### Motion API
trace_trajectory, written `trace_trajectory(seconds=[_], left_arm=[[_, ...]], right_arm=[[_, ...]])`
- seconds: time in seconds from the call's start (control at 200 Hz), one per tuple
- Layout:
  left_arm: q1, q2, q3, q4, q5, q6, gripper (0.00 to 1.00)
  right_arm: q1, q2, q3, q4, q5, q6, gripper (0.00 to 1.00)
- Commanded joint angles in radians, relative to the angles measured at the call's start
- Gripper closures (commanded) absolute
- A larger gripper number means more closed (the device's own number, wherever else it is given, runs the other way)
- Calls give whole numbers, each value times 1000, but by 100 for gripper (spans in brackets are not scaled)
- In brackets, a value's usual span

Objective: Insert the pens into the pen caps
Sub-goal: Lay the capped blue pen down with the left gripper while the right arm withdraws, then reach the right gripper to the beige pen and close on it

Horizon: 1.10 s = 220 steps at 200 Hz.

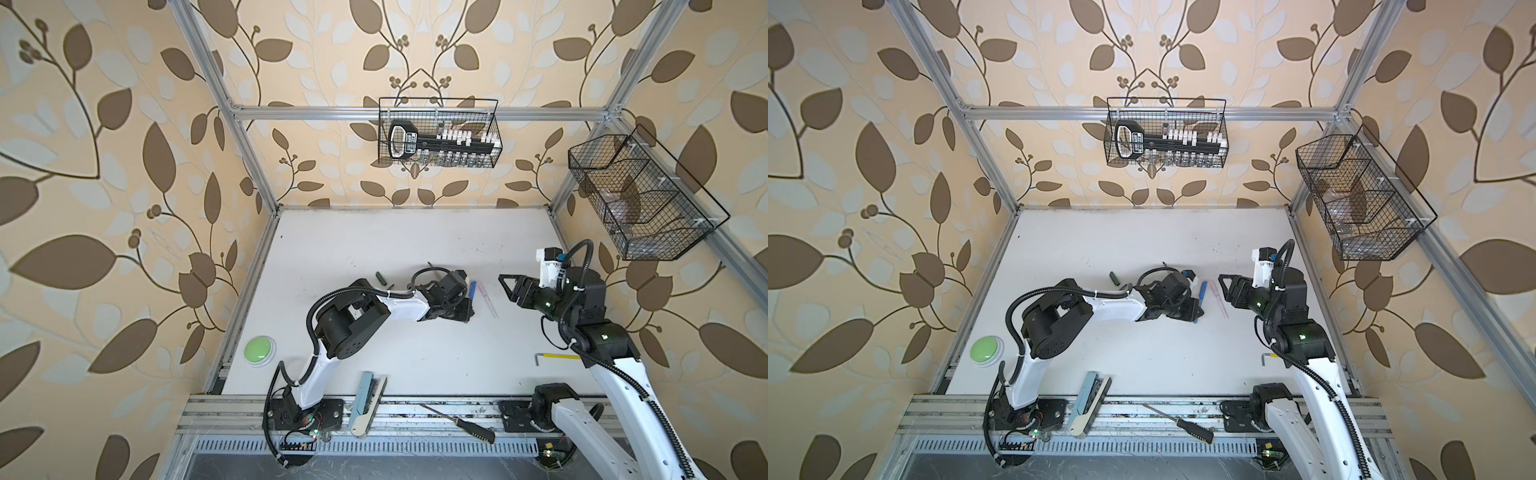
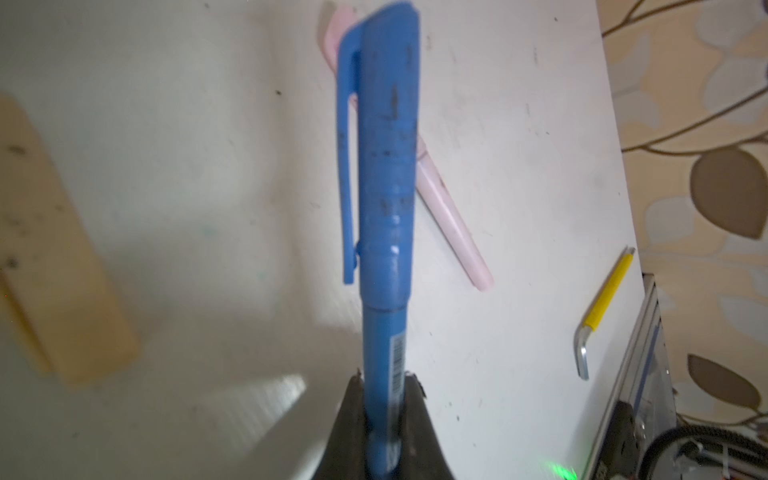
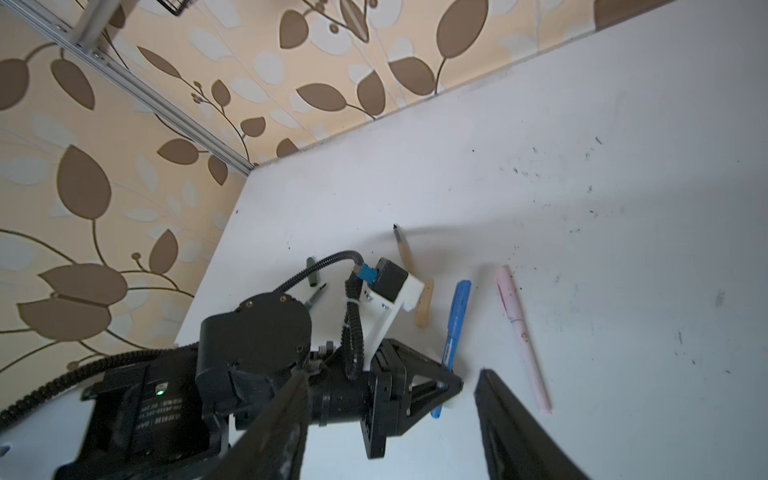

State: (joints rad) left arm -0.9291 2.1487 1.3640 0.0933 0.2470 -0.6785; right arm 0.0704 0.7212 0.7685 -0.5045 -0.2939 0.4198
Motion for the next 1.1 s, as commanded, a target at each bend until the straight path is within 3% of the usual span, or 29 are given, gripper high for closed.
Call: trace_trajectory(seconds=[0.0,0.115,0.19,0.33,0.525,0.635,0.66,0.895,1.095], left_arm=[[-13,22,53,0,-69,-75,89],[-14,37,69,-35,-95,-88,81],[-16,44,73,-39,-100,-98,66],[-20,41,82,-38,-109,-92,55],[-22,-52,59,-79,-175,-51,32],[-18,-189,-14,-139,-284,-7,14],[-16,-230,-36,-147,-310,4,2],[31,-548,-162,-278,-413,77,1],[195,-884,-407,-323,-378,74,1]], right_arm=[[-6,-7,-22,-49,22,-53,35],[-7,-11,-35,-54,18,-60,35],[-11,-11,-38,-56,18,-65,35],[-15,-4,-21,-74,22,-79,35],[-13,19,15,-87,11,-89,34],[-4,81,33,-54,-24,-84,35],[2,97,38,-42,-25,-83,34],[197,399,176,11,115,-139,35],[307,837,444,-28,145,-259,39]])
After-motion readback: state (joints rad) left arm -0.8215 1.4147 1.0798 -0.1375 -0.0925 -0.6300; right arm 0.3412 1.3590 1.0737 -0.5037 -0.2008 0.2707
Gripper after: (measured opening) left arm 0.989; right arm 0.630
